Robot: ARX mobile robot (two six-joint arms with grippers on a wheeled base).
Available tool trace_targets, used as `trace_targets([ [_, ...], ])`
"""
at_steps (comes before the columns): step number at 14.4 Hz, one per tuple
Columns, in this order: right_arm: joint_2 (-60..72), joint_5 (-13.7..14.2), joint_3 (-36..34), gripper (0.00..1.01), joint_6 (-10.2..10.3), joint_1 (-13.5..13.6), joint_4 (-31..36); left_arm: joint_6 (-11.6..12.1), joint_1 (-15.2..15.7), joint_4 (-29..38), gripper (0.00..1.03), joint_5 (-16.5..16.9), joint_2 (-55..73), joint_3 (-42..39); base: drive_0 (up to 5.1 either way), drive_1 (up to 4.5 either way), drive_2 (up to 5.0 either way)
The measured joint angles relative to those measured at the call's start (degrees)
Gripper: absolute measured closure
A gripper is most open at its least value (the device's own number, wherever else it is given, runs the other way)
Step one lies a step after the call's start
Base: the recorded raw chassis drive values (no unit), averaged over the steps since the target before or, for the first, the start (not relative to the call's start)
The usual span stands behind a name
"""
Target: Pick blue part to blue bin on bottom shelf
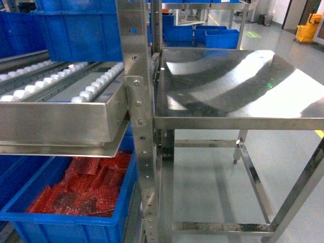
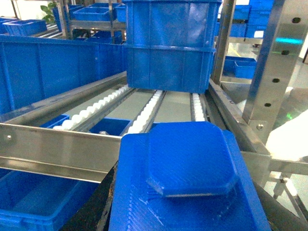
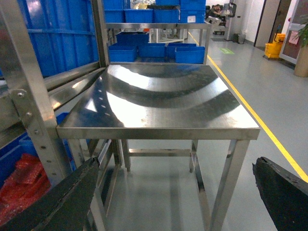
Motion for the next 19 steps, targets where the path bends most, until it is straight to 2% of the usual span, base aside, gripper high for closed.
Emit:
trace_targets([
  [8,0.0,0.0,0.0,0.03,0.0,0.0,-0.1,0.0,0.0,0.0,0.60,0.0,0.0,0.0,0.1,4.17,-4.1],
  [19,0.0,0.0,0.0,0.03,0.0,0.0,-0.1,0.0,0.0,0.0,0.60,0.0,0.0,0.0,-4.9,2.68,2.3],
])
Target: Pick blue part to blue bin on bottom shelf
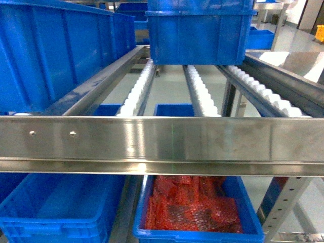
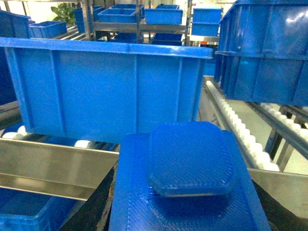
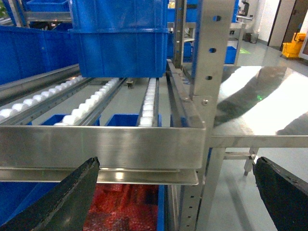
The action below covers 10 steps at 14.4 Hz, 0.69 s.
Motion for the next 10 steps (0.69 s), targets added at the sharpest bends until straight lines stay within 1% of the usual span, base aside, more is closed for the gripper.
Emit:
trace_targets([
  [5,0.0,0.0,0.0,0.03,0.0,0.0,0.0,0.0,0.0,0.0,0.60,0.0,0.0,0.0,-5.0,2.42,2.4],
  [9,0.0,-0.1,0.0,0.03,0.0,0.0,0.4,0.0,0.0,0.0,0.60,-0.4,-0.2,0.0,-4.9,1.20,3.4],
  [10,0.0,-0.2,0.0,0.03,0.0,0.0,0.2,0.0,0.0,0.0,0.60,-0.3,-0.2,0.0,0.0,0.00,0.0],
])
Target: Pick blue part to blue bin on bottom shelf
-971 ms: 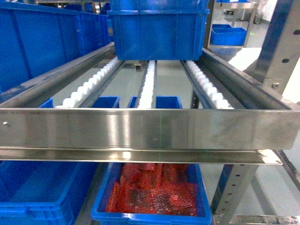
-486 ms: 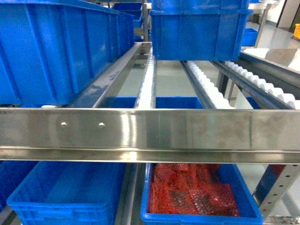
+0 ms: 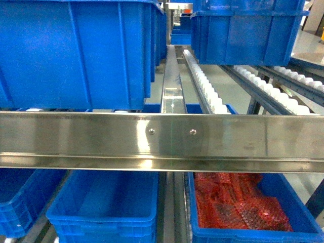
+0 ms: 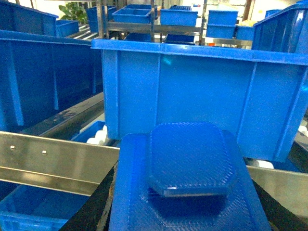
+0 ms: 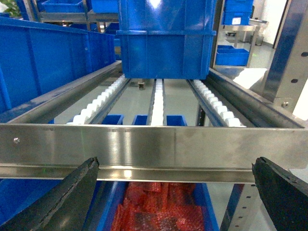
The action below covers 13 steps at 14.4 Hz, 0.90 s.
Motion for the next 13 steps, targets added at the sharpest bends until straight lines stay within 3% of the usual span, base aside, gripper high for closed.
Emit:
trace_targets([
  [13,0.0,0.0,0.0,0.03,0.0,0.0,-0.1,0.0,0.0,0.0,0.60,0.2,0.0,0.0,0.0,0.00,0.0],
])
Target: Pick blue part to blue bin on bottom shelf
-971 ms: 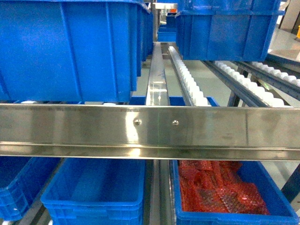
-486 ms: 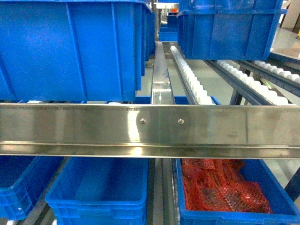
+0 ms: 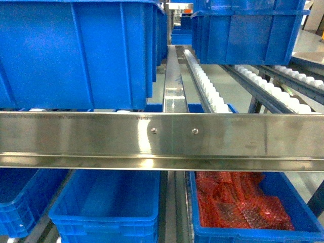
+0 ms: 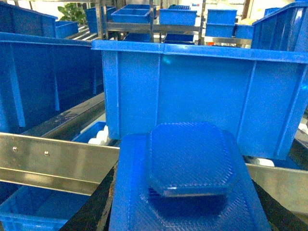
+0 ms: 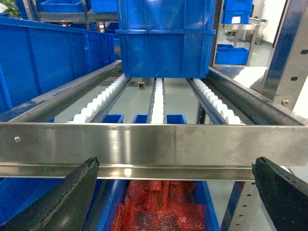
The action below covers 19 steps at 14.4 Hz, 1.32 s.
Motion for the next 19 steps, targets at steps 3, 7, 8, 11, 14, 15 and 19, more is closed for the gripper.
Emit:
trace_targets([
  [3,0.0,0.1,0.0,0.03,0.0,0.0,0.1,0.0,0.0,0.0,0.60,0.0,0.0,0.0,0.0,0.00,0.0],
  [7,0.0,0.1,0.0,0.03,-0.1,0.0,0.0,0.0,0.0,0.0,0.60,0.0,0.0,0.0,0.0,0.00,0.0],
  [8,0.0,0.2,0.0,0.03,0.0,0.0,0.1,0.0,0.0,0.0,0.60,0.0,0.0,0.0,0.0,0.00,0.0],
  [11,0.0,0.1,0.0,0.03,0.1,0.0,0.0,0.0,0.0,-0.1,0.60,0.0,0.0,0.0,0.0,0.00,0.0],
  [14,0.0,0.1,0.0,0.03,0.0,0.0,0.0,0.0,0.0,0.0,0.60,0.0,0.0,0.0,0.0,0.00,0.0],
  [15,0.0,0.2,0.0,0.03,0.0,0.0,0.0,0.0,0.0,0.0,0.60,0.0,0.0,0.0,0.0,0.00,0.0],
  [19,0.0,0.1,0.0,0.03,0.0,0.0,0.0,0.0,0.0,0.0,0.60,0.0,0.1,0.0,0.0,0.00,0.0],
])
